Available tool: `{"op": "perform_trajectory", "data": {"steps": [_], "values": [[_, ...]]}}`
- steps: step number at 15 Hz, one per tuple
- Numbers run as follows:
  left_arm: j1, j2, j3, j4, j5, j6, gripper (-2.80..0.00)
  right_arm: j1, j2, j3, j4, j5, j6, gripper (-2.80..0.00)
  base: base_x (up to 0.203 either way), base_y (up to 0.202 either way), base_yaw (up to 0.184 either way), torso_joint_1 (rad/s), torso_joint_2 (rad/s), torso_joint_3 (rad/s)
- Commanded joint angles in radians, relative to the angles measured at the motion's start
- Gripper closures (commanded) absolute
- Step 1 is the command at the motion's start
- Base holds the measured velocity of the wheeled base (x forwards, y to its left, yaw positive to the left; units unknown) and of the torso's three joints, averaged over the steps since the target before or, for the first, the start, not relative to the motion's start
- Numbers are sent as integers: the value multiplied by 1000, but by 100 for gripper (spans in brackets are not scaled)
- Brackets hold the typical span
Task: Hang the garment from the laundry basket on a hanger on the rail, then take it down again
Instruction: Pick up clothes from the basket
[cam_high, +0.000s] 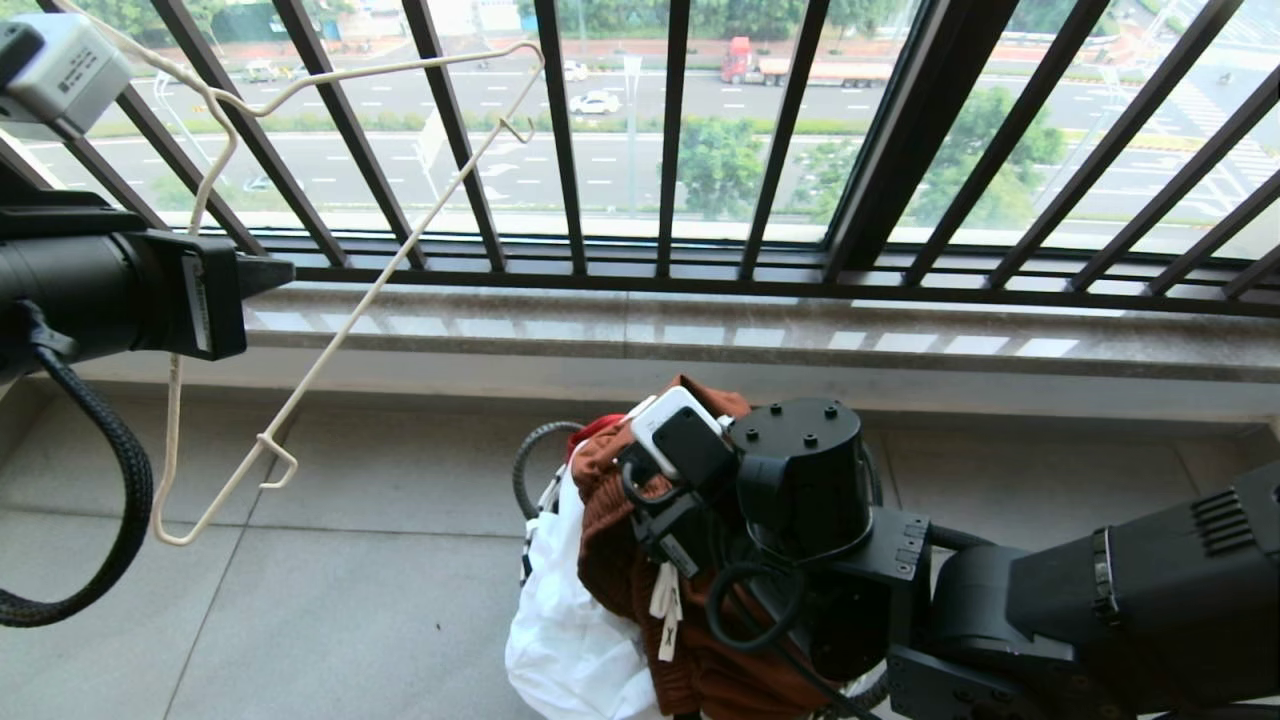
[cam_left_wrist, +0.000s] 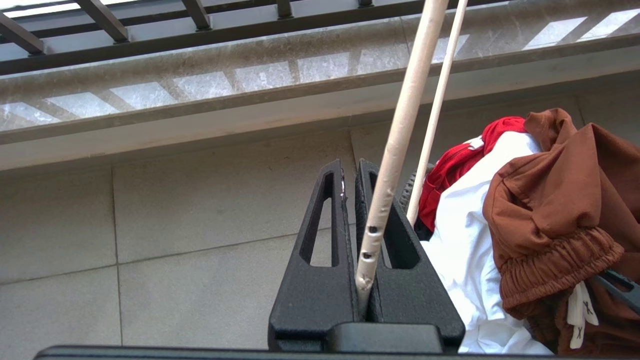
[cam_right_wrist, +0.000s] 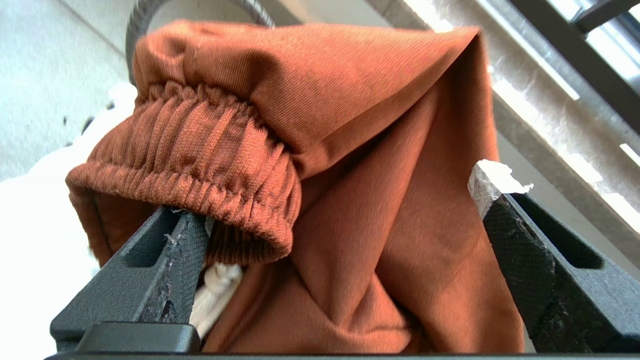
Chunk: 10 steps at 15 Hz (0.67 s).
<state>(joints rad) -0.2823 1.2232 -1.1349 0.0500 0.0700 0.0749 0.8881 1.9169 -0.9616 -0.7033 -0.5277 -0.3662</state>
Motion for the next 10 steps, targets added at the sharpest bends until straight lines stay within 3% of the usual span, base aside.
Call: {"op": "perform_trajectory", "data": {"steps": [1,10], "values": [[0,-2,0,1,1,0,0,0,9,-19,-41,-12,-8,-280,0,0,0,0,0,0],[0,-7,0,1,1,0,0,0,0,-44,-58,-24,-14,-280,0,0,0,0,0,0]]}}
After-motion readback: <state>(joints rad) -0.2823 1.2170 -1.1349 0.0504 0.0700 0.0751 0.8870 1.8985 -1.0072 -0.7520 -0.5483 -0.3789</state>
